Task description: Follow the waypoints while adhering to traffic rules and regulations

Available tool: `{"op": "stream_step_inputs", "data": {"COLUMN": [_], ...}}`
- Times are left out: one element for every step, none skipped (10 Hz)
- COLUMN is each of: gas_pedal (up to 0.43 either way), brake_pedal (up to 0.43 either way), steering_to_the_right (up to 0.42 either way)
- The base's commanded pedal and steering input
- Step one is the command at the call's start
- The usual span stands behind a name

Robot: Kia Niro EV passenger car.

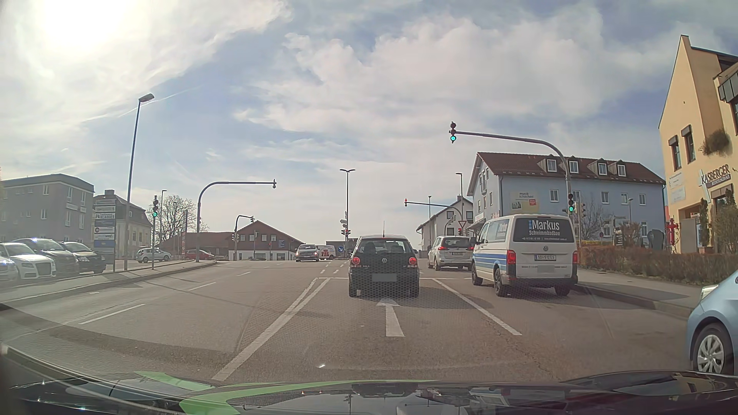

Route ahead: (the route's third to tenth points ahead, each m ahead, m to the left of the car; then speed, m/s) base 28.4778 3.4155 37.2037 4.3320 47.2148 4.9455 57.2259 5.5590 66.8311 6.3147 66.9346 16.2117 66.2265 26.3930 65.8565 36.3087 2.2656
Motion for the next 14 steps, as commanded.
{"op": "stream_step_inputs", "data": {"gas_pedal": [0.48,0.48,0.48,0.48,0.48,0.48,0.469,0.461,0.461,0.449,0.449,0.441,0.421,0.39], "brake_pedal": [0.0,0.0,0.0,0.0,0.0,0.0,0.0,0.0,0.0,0.0,0.0,0.0,0.0,0.0], "steering_to_the_right": [-0.044,-0.043,-0.037,-0.028,-0.022,-0.015,-0.009,-0.008,-0.008,-0.008,-0.008,-0.008,-0.008,-0.008]}}
